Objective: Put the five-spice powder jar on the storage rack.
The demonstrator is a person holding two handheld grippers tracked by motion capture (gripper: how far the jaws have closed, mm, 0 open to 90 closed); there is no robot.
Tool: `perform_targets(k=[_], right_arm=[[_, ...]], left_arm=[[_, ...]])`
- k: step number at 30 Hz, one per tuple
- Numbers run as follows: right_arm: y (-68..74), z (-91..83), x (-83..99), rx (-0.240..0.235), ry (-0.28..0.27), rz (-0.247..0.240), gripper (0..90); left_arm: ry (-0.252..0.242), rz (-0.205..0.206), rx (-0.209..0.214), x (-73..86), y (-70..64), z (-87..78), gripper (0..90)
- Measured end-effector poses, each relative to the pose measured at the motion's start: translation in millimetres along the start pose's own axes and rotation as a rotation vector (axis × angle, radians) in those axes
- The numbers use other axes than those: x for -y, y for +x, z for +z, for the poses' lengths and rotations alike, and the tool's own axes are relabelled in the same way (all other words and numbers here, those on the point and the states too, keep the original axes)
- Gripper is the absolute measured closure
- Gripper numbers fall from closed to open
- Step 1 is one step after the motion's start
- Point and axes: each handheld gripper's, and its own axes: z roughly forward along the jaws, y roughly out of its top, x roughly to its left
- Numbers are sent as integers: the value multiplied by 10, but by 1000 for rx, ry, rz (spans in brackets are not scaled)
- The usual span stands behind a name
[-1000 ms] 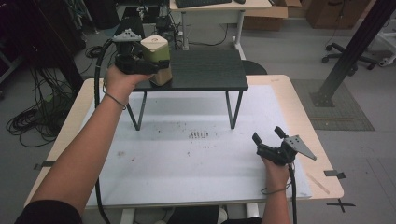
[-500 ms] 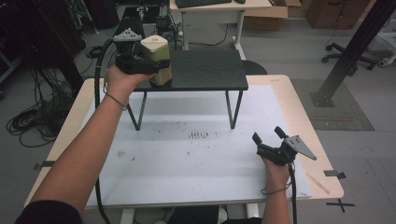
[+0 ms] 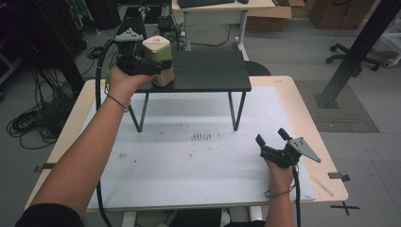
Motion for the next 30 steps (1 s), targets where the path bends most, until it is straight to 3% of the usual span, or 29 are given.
perform_targets(k=[7,15,30], right_arm=[[0,-2,0,0,-1,1,0],[1,-5,0,-1,-2,4,0],[1,-6,0,-1,-3,4,0]], left_arm=[[-10,24,-26,-9,-25,-14,101],[-10,5,-30,-9,-23,-5,34],[-22,9,-42,-15,-14,-31,4]])
